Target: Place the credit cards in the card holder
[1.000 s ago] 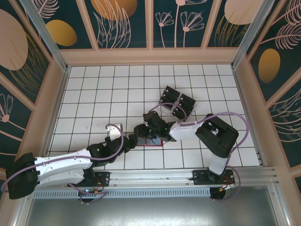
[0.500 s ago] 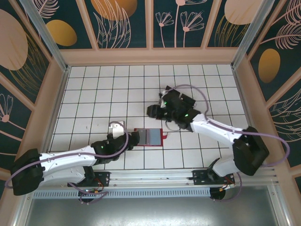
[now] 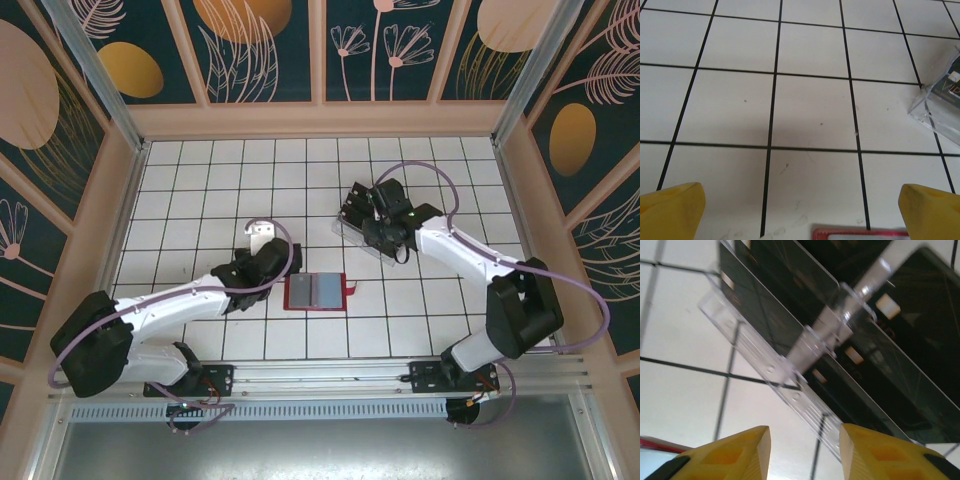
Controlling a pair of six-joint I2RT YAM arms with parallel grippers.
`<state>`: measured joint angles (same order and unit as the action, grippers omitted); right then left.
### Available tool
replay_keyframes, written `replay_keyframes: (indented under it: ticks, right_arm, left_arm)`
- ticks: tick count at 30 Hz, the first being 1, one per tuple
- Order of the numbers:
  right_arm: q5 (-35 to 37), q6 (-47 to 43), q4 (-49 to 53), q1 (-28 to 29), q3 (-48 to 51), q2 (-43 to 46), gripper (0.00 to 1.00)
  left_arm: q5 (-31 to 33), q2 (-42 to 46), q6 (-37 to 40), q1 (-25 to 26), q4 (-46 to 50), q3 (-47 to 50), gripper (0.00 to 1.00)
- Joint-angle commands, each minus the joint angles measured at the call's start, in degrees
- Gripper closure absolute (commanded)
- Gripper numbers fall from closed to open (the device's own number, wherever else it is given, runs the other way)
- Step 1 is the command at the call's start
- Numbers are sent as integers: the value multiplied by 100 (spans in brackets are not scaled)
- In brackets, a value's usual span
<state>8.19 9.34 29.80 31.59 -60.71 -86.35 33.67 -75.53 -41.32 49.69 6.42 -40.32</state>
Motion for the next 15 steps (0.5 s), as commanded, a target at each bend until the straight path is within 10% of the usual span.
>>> replay_keyframes:
  ticks: [1,15]
  right_arm:
    - [469,-370,405,9,-128,-113,61]
    - [1400,-591,380,376,-174,-836,63]
  left_arm:
    - [-325,-76,247,-223,-95,-214,1]
    - [-642,-2,137,-457,-210,-108,1]
